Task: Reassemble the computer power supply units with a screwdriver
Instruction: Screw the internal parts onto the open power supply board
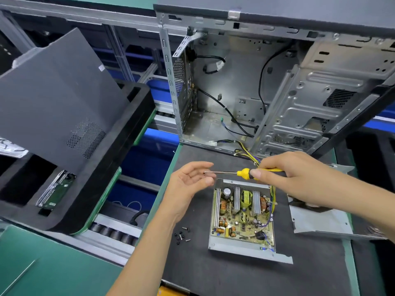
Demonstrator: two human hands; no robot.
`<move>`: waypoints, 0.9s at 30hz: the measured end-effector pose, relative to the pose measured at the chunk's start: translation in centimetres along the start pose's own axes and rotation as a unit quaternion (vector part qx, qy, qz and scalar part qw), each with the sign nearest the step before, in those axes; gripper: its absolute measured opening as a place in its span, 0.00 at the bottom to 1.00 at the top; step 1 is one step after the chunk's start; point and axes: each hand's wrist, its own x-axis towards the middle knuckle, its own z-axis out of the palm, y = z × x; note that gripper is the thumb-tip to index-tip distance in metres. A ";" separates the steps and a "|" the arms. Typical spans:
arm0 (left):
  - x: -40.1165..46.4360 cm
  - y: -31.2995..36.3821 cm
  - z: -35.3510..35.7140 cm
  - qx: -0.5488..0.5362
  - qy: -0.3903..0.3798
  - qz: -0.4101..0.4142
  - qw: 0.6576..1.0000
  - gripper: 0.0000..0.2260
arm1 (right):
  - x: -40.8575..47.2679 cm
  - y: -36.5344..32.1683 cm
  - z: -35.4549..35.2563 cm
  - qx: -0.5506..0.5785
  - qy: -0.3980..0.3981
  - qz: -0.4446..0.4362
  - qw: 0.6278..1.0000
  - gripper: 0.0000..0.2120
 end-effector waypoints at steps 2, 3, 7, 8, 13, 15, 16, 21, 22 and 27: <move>0.0 -0.2 -0.6 -0.006 0.001 -0.007 1.000 0.15 | 0.5 -0.3 -0.2 -0.015 -0.003 0.001 1.000 0.25; 0.0 -0.4 -0.9 -0.011 0.002 -0.012 1.000 0.15 | 0.7 -0.5 -0.3 -0.020 -0.006 0.002 1.000 0.24; 0.1 -0.9 -2.1 0.016 -0.015 -0.036 0.999 0.20 | 1.6 -1.2 -0.7 -0.049 -0.032 0.000 0.998 0.25; 0.1 -1.0 -2.5 0.034 -0.013 -0.043 0.998 0.21 | 1.8 -1.3 -0.8 -0.065 -0.036 -0.002 0.997 0.27; 0.2 -1.4 -3.6 0.106 0.009 -0.062 0.992 0.14 | 3.1 -2.1 -1.2 -0.131 -0.040 -0.016 0.990 0.31; 0.2 -1.7 -3.5 0.104 0.007 -0.074 0.992 0.11 | 3.6 -2.5 -1.2 -0.150 -0.045 -0.025 0.987 0.32; 0.3 -1.8 -3.5 0.102 0.010 -0.077 0.992 0.09 | 3.9 -2.7 -1.2 -0.157 -0.047 -0.029 0.986 0.33; 0.5 -1.7 -3.5 0.077 0.034 -0.065 0.994 0.04 | 4.8 -3.5 -1.1 -0.170 -0.055 -0.041 0.983 0.31; 0.6 -1.6 -3.5 0.073 0.041 -0.059 0.995 0.03 | 4.9 -3.6 -1.1 -0.171 -0.057 -0.041 0.983 0.31; 1.0 -1.1 -3.8 0.103 0.038 -0.025 0.994 0.02 | 5.0 -3.8 -1.3 -0.171 -0.056 -0.038 0.983 0.30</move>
